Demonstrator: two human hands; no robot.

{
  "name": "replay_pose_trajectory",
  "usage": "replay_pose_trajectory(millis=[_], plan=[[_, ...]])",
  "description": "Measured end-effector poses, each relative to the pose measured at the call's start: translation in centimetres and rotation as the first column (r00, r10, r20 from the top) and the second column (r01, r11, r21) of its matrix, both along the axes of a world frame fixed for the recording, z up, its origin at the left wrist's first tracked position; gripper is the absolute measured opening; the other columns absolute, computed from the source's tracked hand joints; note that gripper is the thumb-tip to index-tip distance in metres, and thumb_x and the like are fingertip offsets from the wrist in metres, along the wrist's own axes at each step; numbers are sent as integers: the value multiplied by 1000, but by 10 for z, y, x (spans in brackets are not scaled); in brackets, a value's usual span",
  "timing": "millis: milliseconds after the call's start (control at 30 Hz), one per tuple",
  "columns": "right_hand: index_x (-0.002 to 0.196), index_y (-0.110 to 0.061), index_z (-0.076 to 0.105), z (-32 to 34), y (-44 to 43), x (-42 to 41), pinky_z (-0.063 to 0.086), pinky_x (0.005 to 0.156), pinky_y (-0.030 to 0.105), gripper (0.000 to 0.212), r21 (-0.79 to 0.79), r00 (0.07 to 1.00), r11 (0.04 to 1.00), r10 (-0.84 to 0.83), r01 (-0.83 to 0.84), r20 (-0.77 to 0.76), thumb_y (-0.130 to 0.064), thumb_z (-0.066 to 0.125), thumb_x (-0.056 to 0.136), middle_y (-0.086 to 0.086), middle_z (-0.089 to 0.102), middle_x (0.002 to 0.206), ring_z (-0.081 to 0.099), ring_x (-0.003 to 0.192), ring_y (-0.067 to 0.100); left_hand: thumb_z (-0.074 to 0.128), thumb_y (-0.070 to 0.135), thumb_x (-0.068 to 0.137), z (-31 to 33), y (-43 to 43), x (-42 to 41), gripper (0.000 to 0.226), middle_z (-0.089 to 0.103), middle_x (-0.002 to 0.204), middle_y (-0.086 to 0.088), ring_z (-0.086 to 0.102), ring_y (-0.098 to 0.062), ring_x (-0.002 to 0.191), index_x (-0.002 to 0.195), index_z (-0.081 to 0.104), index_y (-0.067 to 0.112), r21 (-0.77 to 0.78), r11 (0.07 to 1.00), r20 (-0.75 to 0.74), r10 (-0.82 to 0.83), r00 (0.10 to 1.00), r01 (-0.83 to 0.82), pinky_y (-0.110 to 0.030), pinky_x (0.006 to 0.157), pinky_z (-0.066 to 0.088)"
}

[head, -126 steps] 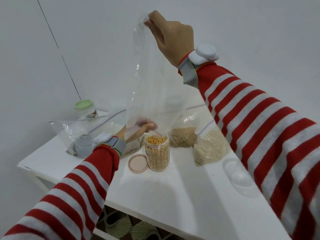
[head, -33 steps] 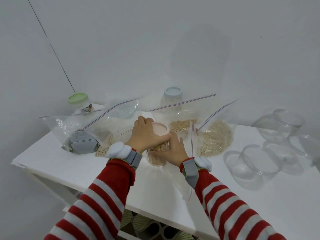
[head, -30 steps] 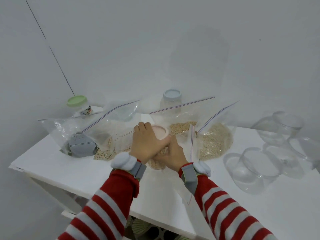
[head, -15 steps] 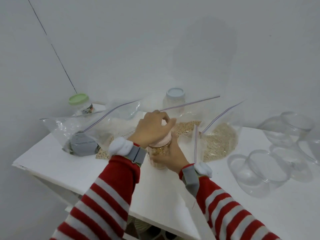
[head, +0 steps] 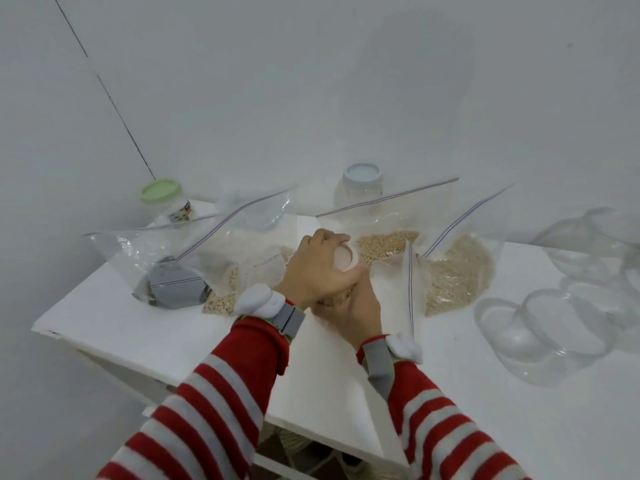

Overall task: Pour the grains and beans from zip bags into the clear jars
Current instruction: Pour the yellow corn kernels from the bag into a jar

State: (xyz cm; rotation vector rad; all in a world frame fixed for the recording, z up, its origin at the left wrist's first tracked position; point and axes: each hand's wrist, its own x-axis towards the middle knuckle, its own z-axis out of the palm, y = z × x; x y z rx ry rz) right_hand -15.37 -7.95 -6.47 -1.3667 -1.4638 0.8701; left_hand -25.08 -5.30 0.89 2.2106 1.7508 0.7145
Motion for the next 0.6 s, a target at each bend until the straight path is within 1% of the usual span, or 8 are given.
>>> replay_pose_trajectory(millis=[167, 233, 300, 367, 433, 500, 567, 600], plan=[[148, -24, 12, 14, 17, 41, 44, 105, 31, 118, -273, 929, 893, 371, -357, -3, -24, 93, 62, -10, 48, 132, 50, 123, 8, 83, 48, 70, 19, -4, -35, 103, 30, 148, 9, 31, -6, 133, 151, 24, 25, -383, 890, 184, -187, 965, 246, -23, 105, 27], [150, -22, 0, 24, 16, 43, 40, 108, 33, 125, -336, 912, 869, 406, -363, 64, -24, 91, 65, -7, 39, 134, 43, 128, 13, 88, 44, 64, 18, -8, -39, 112, 29, 146, 8, 31, -6, 130, 151, 22, 22, -345, 905, 132, -216, 968, 249, -22, 102, 28], [150, -23, 9, 31, 10, 47, 35, 112, 40, 120, -327, 916, 896, 367, -300, 165, -31, 92, 63, -2, 36, 138, 34, 136, 21, 89, 43, 62, 9, -12, -39, 109, 35, 142, 5, 36, -8, 127, 147, 27, 20, -247, 950, 176, -150, 973, 191, -21, 99, 30], [149, -23, 25, 28, -2, 59, 23, 117, 42, 107, -274, 919, 947, 249, -166, 307, -38, 89, 65, 1, 28, 148, 21, 142, 21, 91, 41, 61, -5, -21, -41, 105, 37, 135, 6, 38, -8, 123, 145, 31, 19, -170, 982, 346, -17, 938, 81, -22, 100, 32], [142, -20, 40, 21, -19, 74, 18, 116, 39, 82, -109, 925, 989, -56, 104, 375, -34, 84, 74, 6, 25, 153, 17, 144, 25, 91, 39, 61, -14, -25, -48, 105, 37, 132, 7, 39, -9, 123, 145, 32, 19, -107, 994, 474, 82, 877, -35, -24, 103, 33], [135, -13, 48, 9, -35, 83, 25, 109, 40, 66, 48, 831, 893, -434, 447, 348, -24, 79, 78, 16, 30, 150, 26, 137, 38, 91, 37, 60, -9, -21, -56, 106, 38, 133, 7, 40, -10, 125, 145, 32, 19, -21, 993, 509, 112, 853, -118, -24, 104, 33], [142, -12, 39, 2, -41, 88, 33, 104, 49, 77, -43, 756, 799, -548, 599, 359, -26, 79, 77, 17, 37, 145, 38, 128, 42, 91, 37, 60, 12, -6, -62, 107, 39, 138, 5, 40, -11, 128, 146, 31, 21, 63, 985, 530, 105, 841, -162, -26, 106, 34], [146, -14, 31, 0, -40, 88, 37, 101, 50, 84, -172, 788, 791, -510, 587, 344, -28, 79, 79, 15, 44, 141, 44, 125, 40, 91, 38, 60, 26, 6, -65, 107, 38, 140, 5, 39, -11, 129, 146, 30, 22, 92, 980, 537, 101, 837, -178, -27, 107, 33]])
